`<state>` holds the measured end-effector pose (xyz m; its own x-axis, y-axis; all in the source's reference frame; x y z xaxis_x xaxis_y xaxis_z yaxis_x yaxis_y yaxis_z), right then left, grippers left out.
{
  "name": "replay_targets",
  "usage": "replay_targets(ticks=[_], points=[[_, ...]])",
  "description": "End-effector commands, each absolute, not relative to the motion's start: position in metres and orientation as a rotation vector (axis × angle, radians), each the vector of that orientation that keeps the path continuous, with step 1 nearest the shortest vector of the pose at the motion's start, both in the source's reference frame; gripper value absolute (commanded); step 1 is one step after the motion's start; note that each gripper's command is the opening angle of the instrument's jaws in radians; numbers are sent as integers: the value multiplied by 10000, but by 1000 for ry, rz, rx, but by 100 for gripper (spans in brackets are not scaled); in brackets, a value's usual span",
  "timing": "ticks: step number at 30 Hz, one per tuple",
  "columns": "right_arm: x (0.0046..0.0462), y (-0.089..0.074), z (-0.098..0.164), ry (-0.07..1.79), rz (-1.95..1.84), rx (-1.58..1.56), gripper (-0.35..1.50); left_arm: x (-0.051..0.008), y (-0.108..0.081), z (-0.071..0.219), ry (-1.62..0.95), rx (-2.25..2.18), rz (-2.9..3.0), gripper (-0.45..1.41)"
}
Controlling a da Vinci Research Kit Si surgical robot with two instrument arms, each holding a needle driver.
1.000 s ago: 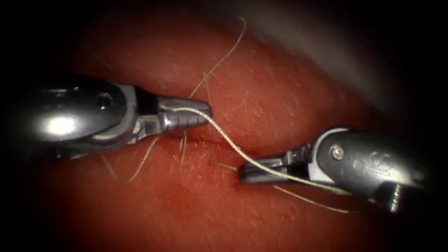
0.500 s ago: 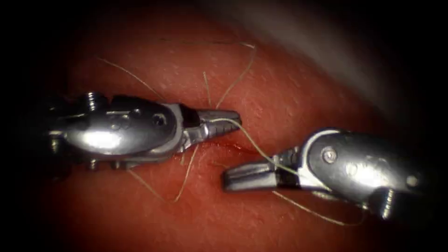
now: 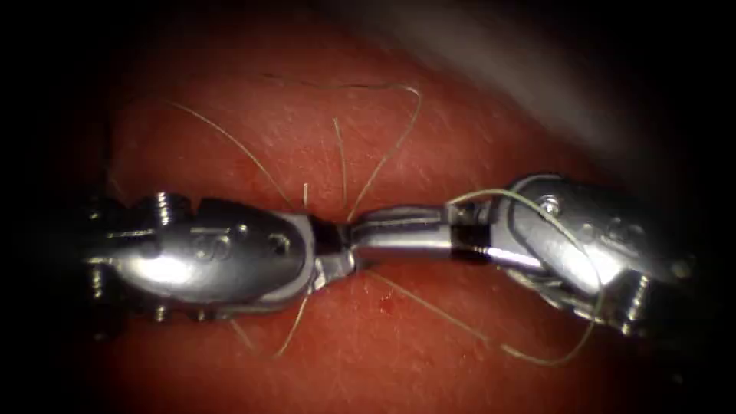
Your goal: Wound Closure
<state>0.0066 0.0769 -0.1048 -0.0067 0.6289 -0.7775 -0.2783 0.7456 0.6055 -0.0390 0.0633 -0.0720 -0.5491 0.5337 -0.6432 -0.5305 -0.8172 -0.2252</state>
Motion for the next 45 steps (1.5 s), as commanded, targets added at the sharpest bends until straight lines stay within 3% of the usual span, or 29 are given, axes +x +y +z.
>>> replay_targets(ticks=[1, 7, 10, 20, 27, 45], points=[[65, 775, -1041, 1386, 743, 293, 2, -396, 629, -721, 1, -971, 2354, -35], [55, 782, -1034, 1327, 813, 206, 62, -410, 617, -742, 2, -958, 2393, -35], [53, 783, -1033, 1289, 835, 173, 76, -415, 613, -746, -7, -970, 2402, -35], [57, 778, -1021, 1183, 779, 150, 78, -410, 612, -765, -17, -979, 2414, -35], [83, 762, -1011, 1110, 676, 171, 73, -403, 622, -787, -32, -981, 2472, -35], [127, 724, -1011, 1152, 495, 296, 52, -383, 691, -793, -50, -985, 2514, -35]])
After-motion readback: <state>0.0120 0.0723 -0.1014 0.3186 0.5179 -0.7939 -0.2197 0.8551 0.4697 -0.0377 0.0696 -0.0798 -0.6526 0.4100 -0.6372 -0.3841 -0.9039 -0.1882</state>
